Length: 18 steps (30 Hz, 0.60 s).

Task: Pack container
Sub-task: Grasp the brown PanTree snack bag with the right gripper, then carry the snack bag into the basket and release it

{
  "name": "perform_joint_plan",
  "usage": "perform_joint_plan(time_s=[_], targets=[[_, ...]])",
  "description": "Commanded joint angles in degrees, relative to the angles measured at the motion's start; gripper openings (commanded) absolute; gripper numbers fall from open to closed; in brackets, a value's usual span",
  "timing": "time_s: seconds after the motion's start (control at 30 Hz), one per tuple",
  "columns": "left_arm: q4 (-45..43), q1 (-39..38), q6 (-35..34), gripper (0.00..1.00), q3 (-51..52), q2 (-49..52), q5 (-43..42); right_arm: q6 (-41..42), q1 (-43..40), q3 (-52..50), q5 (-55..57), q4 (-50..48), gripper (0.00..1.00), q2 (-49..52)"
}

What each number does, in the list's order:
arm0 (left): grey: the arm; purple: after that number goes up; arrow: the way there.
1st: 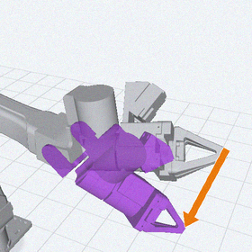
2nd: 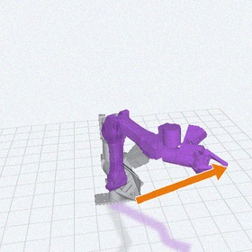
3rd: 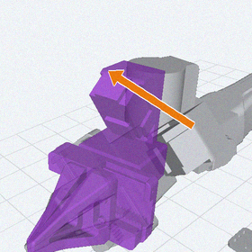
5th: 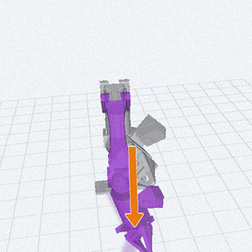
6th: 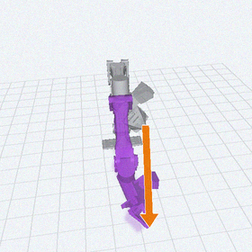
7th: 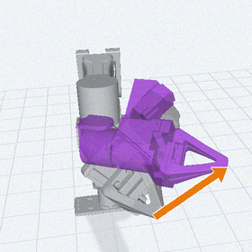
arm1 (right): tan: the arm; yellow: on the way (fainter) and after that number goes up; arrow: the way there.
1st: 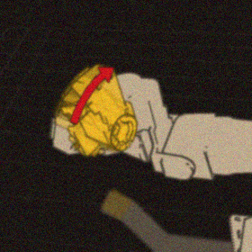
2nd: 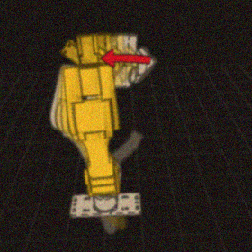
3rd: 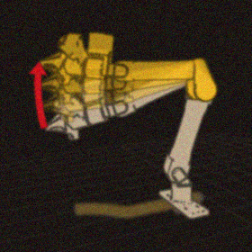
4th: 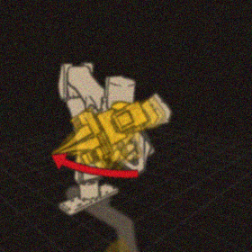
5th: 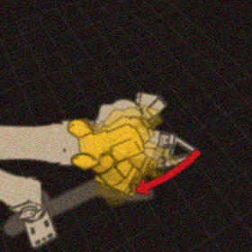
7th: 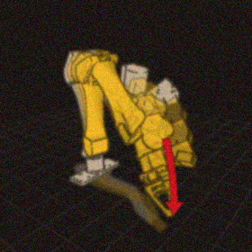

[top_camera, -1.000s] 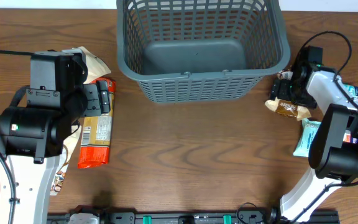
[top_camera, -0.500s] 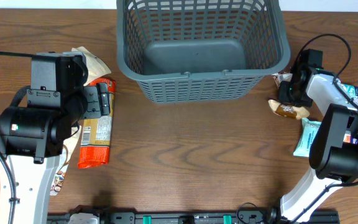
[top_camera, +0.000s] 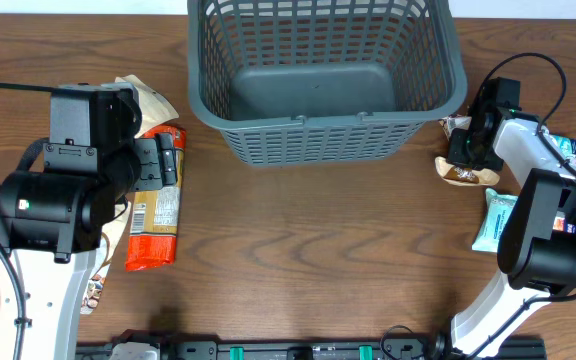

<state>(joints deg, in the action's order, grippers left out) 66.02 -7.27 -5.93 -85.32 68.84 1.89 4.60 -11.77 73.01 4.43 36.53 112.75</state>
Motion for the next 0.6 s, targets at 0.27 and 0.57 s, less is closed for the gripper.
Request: perform_joint_plan(time_s=[0.27, 0.57], targets=[[0.35, 0.24, 1.18, 0.84, 0.11, 0.07, 0.07, 1.64, -0.68, 1.25, -0.92, 0.96, 0.01, -12.37], [0.37, 0.24, 1.51, 0.84, 0.11, 0.07, 0.07, 3.30, -0.68, 1.64, 5.29, 3.04, 0.01, -27.91]])
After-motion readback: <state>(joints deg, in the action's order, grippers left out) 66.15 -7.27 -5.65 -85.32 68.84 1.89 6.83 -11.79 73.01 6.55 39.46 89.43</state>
